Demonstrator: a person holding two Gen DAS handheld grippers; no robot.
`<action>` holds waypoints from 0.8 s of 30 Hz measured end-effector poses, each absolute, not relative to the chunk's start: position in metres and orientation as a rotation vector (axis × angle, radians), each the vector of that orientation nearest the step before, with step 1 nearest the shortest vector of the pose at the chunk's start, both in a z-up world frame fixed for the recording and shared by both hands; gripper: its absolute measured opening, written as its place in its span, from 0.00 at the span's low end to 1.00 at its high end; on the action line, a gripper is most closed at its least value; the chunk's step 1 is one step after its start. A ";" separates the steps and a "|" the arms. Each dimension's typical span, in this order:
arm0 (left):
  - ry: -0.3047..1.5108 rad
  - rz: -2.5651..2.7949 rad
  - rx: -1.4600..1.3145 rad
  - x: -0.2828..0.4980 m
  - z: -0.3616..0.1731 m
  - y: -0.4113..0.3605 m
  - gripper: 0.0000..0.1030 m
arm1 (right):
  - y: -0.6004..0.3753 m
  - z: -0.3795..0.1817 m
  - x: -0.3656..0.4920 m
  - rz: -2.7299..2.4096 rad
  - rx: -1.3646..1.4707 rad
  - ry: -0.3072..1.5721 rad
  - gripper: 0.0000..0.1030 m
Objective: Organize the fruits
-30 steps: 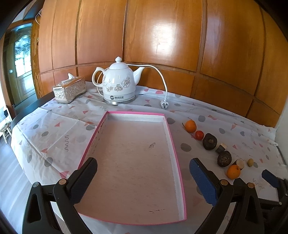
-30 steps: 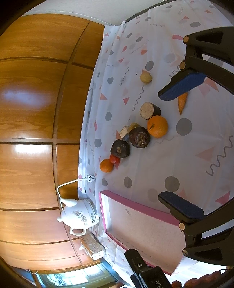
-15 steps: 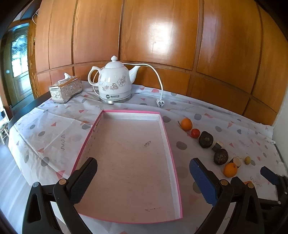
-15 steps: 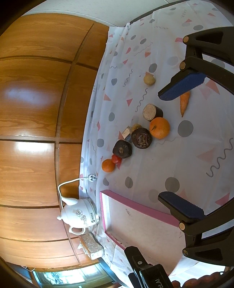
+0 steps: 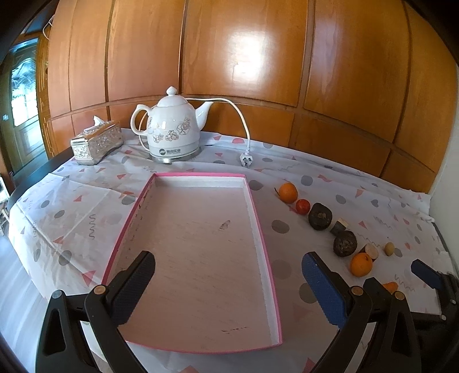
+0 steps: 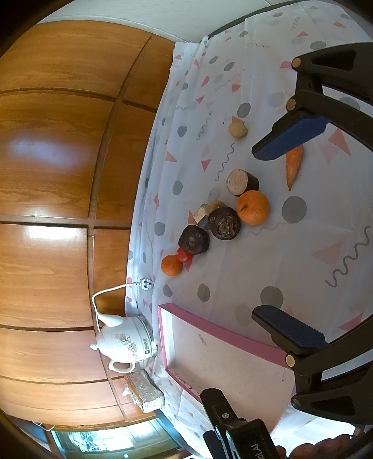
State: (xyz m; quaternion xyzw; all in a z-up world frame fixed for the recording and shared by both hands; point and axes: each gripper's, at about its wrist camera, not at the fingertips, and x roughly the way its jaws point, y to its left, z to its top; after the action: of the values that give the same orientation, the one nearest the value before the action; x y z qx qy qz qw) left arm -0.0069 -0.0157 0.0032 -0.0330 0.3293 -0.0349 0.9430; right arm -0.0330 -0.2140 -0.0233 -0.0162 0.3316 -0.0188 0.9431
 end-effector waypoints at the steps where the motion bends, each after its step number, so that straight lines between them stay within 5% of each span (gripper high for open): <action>1: 0.673 -0.074 -0.067 -0.007 0.003 -0.016 1.00 | -0.215 -0.024 -0.033 -0.037 -0.031 0.679 1.00; 14: 0.704 -0.219 -0.074 -0.004 -0.004 -0.032 1.00 | -0.258 -0.038 -0.042 0.018 0.038 0.753 0.97; 16: 0.723 -0.275 -0.071 -0.003 -0.006 -0.040 1.00 | -0.278 -0.044 -0.046 0.022 0.086 0.790 0.75; 19: 0.761 -0.349 -0.036 -0.002 -0.012 -0.056 1.00 | -0.309 -0.056 -0.051 0.005 0.162 0.842 0.56; 24: 0.808 -0.407 0.005 0.002 -0.020 -0.074 1.00 | -0.332 -0.067 -0.049 -0.003 0.200 0.876 0.50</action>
State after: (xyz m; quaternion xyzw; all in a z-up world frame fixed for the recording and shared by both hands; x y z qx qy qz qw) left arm 0.0023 -0.0742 -0.0198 0.0023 0.3902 -0.1965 0.8995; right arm -0.0487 -0.3319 -0.0672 0.0969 0.4234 -0.0013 0.9007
